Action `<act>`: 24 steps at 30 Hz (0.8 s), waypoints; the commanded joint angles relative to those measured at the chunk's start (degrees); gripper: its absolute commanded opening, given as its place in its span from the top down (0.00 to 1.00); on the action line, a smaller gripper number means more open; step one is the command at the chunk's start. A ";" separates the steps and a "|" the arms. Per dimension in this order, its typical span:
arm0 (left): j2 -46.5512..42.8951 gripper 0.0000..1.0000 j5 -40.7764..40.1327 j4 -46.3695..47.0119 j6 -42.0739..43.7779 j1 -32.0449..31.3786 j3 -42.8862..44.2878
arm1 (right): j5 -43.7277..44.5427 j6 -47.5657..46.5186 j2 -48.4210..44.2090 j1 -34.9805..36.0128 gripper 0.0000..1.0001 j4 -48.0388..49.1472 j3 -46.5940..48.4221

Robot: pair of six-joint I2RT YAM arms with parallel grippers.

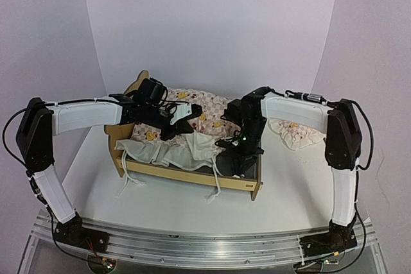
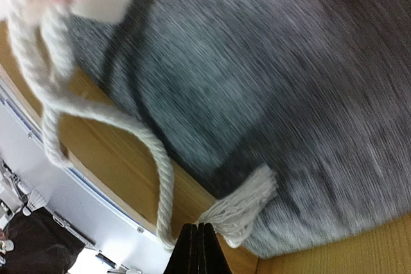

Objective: Set up the pet bed

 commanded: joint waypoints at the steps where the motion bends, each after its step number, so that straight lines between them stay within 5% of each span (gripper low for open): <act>1: -1.26 0.98 1.94 1.88 -0.57 -0.33 -0.10 | -7.75 -5.49 4.12 0.64 1.00 -0.76 1.74; 12: -1.46 0.97 4.74 1.41 -1.63 -0.90 -1.24 | -3.69 -8.41 10.31 -0.32 1.00 -0.72 -6.33; 18: -1.36 0.97 6.26 0.54 -2.04 -1.09 -1.39 | 0.95 -8.24 11.93 -0.33 0.83 -0.99 -5.48; 24: -1.79 0.97 8.09 -0.49 -1.65 -2.15 -2.59 | -1.64 -7.73 3.02 0.20 0.66 -3.86 0.44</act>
